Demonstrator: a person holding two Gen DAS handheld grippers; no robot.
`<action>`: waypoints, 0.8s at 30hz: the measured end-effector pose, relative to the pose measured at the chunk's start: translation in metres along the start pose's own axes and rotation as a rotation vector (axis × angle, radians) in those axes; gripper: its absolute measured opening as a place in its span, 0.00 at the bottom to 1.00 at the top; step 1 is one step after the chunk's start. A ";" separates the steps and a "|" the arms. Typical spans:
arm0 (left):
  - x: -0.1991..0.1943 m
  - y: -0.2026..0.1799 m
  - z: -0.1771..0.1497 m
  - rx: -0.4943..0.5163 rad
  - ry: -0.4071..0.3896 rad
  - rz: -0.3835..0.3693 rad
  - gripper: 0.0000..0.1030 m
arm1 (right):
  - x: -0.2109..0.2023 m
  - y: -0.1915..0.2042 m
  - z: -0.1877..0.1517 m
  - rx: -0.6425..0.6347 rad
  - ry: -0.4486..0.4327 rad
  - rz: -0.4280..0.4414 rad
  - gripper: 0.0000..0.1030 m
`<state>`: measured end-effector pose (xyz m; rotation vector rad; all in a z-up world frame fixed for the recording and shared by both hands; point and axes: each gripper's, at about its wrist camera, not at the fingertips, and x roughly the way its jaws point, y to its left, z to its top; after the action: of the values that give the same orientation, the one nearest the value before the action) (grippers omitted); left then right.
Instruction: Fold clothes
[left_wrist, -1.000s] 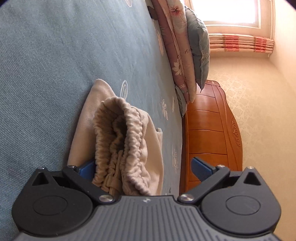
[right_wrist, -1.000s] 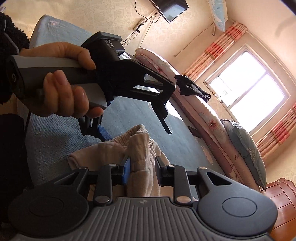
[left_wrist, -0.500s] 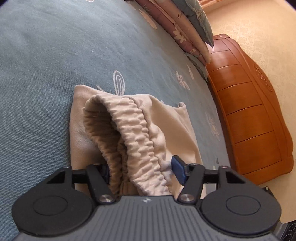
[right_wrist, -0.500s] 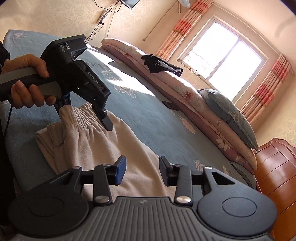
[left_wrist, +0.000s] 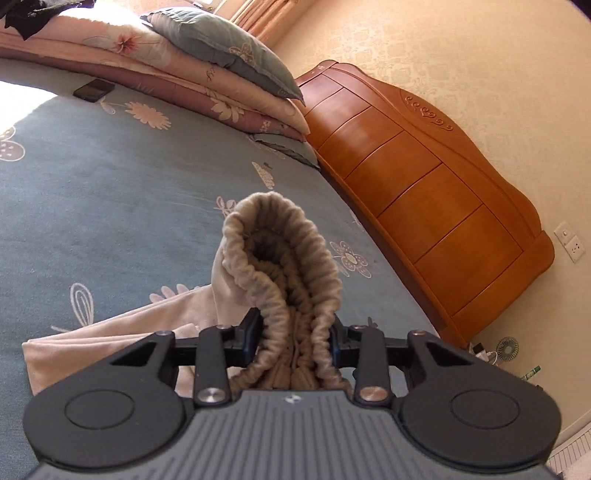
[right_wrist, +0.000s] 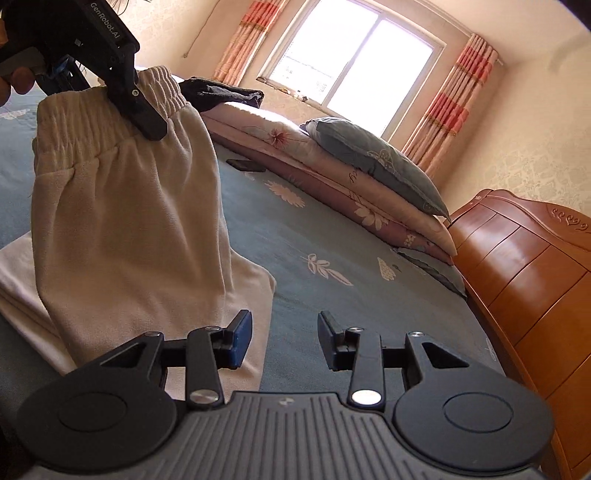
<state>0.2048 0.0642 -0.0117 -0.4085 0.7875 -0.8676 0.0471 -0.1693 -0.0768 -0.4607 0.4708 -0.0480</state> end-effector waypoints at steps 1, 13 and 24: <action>0.002 0.006 0.001 -0.009 0.003 -0.003 0.33 | 0.002 -0.003 -0.001 0.009 0.004 -0.005 0.42; 0.006 0.163 -0.080 -0.603 0.073 0.093 0.46 | 0.016 -0.005 -0.008 0.007 0.042 -0.006 0.47; 0.013 0.142 -0.097 -0.488 0.114 0.124 0.43 | 0.009 0.009 -0.008 -0.010 0.051 0.040 0.52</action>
<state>0.2101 0.1376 -0.1679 -0.7350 1.1223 -0.5801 0.0513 -0.1660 -0.0911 -0.4609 0.5299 -0.0188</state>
